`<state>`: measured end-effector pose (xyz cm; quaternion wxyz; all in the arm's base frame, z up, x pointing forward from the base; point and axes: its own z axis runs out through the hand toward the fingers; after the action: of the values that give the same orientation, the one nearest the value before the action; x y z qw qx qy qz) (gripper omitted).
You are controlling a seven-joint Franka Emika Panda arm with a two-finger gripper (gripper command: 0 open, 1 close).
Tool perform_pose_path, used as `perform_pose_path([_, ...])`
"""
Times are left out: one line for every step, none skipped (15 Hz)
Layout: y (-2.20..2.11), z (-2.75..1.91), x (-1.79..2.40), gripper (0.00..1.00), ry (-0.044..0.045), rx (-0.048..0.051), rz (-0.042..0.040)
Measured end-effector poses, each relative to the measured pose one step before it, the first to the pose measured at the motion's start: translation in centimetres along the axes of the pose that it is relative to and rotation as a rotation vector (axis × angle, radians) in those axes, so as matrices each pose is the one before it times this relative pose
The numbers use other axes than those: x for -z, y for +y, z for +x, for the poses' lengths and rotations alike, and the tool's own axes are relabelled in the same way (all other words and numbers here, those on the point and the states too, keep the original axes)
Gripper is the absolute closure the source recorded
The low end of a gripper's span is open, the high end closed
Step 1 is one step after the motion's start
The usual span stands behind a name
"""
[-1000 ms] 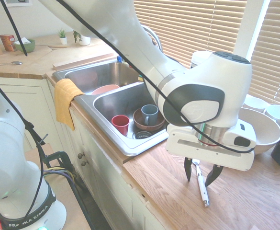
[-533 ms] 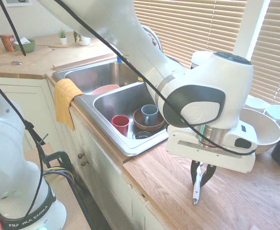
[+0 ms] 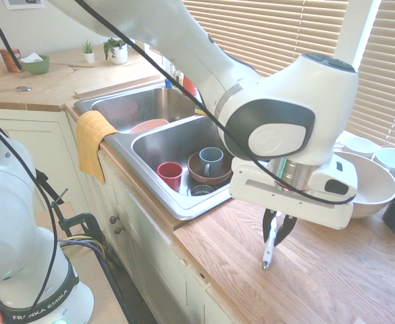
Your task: Put the fork into the sink
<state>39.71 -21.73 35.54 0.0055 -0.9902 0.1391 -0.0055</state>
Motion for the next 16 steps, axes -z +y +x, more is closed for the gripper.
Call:
perform_pose_path([-1.117, -0.049, 1.429, 1.0, 0.01722, 0.00088, 0.00786])
perform_pose_path([-1.565, -0.017, 1.404, 1.0, 0.01768, -0.00751, 0.00116])
perform_pose_path([-1.921, 0.065, 1.108, 1.0, 0.01934, -0.01344, -0.00408])
perform_pose_path([-2.139, 0.029, 0.739, 1.0, 0.01537, -0.01398, -0.00701])
perform_pose_path([-2.622, -0.114, 0.36, 1.0, 0.01122, -0.0204, -0.00844])
perform_pose_path([-2.694, -0.257, -0.008, 1.0, 0.00939, -0.02531, -0.00709])
perform_pose_path([-2.973, -0.509, -0.243, 1.0, 0.01293, -0.02796, -0.00542])
perform_pose_path([-2.76, -0.686, -0.414, 1.0, 0.01077, -0.03071, -0.00238])
perform_pose_path([-2.56, -0.693, -0.573, 1.0, 0.00862, -0.0383, -0.00073])
perform_pose_path([-2.141, -0.631, -0.735, 1.0, 0.00853, -0.04086, 0.00266])
perform_pose_path([-1.976, -0.672, -1.004, 1.0, 0.00898, -0.04, 0.00628])
perform_pose_path([-1.771, -0.716, -1.175, 1.0, 0.01178, -0.03736, 0.00373])
perform_pose_path([-1.397, -0.65, -1.184, 1.0, 0.00819, -0.03916, 0.00225])
perform_pose_path([-1.129, -0.532, -1.184, 1.0, -0.0008, -0.03819, 0.00224])
perform_pose_path([-0.849, -0.232, -1.072, 1.0, -0.00526, -0.03567, 0.00211])
perform_pose_path([-0.598, -0.004, -1.001, 1.0, -0.00445, -0.03307, 0.0029])
